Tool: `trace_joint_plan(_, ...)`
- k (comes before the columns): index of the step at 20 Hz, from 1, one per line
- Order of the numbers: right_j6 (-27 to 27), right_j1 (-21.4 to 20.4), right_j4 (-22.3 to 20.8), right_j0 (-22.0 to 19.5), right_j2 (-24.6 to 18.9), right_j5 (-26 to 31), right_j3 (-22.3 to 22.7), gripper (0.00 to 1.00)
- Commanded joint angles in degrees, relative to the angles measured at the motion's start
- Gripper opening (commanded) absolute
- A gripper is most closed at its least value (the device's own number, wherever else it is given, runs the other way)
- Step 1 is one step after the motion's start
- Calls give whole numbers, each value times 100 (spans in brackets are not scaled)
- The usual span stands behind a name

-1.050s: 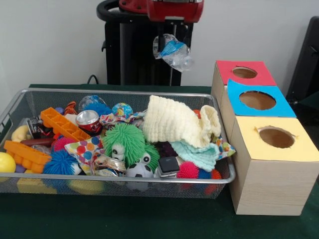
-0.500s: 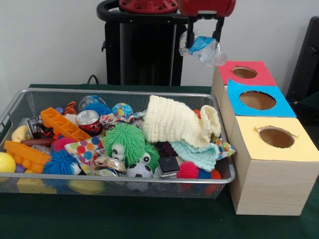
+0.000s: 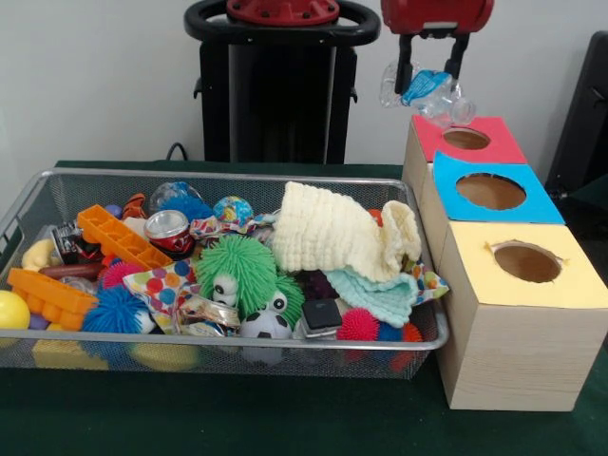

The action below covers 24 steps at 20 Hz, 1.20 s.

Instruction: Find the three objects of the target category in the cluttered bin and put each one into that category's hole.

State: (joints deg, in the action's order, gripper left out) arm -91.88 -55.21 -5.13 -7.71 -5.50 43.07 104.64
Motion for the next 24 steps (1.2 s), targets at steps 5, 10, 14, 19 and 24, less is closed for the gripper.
trace_joint_plan(5,-1530,451,417,375,23,-108,-278,0)
trace_joint_plan(10,-1512,590,539,439,49,-213,-354,0)
trace_joint_plan(14,-1664,666,617,606,118,-210,-450,0)
trace_joint_plan(19,-1856,707,743,843,218,-163,-607,0)
trace_joint_plan(24,-1731,892,886,807,211,-258,-797,0)
